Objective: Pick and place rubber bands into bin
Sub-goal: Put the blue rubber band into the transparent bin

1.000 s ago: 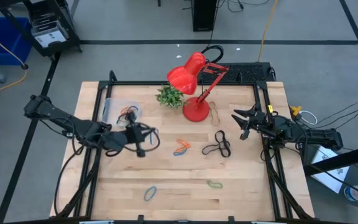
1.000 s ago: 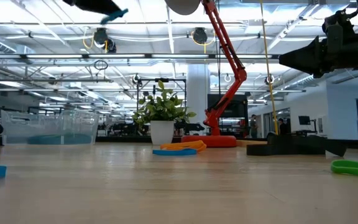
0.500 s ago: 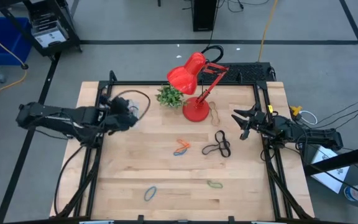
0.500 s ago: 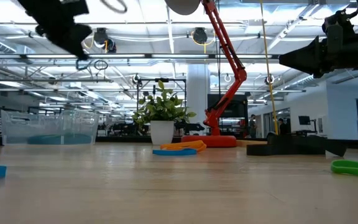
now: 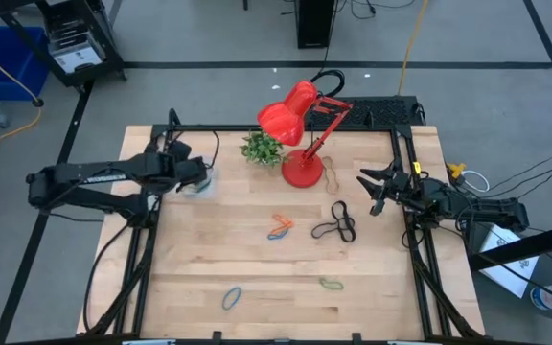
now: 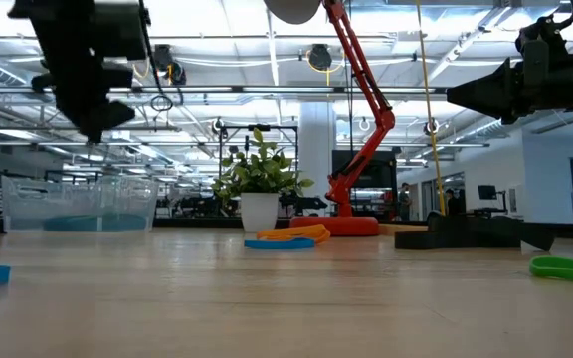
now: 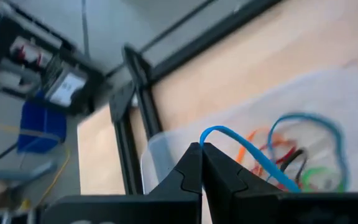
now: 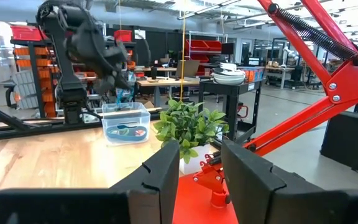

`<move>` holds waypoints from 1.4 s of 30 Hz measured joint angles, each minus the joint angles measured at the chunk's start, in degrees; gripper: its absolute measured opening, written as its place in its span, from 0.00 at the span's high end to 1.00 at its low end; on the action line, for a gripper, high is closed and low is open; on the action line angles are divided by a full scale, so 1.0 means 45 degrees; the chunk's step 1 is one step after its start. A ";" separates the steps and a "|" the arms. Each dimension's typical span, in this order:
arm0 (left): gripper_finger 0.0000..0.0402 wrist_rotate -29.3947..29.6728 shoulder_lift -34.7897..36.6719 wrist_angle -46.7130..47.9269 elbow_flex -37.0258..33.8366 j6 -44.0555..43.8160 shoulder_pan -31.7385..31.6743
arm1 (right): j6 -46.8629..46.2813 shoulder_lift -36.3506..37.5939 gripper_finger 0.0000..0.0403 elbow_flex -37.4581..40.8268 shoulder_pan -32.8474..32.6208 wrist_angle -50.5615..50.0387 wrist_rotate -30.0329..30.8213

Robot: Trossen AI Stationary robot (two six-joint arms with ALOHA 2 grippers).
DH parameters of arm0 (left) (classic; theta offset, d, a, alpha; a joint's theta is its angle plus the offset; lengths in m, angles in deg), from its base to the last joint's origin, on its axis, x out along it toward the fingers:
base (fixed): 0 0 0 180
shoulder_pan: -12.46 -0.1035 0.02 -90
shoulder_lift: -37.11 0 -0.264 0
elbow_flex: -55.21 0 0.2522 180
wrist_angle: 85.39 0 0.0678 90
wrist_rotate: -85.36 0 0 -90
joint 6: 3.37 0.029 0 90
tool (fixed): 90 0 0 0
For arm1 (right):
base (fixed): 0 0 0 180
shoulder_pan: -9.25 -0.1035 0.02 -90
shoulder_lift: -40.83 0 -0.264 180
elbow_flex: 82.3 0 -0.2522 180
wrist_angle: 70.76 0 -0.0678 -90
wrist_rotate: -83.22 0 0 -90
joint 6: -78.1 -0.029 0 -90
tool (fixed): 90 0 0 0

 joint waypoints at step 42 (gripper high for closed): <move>0.76 -0.2138 -0.1285 -0.3648 -0.2360 0.0347 -0.0579 | 0.0224 0.0000 0.72 0.0000 -0.0005 -0.0107 -0.0004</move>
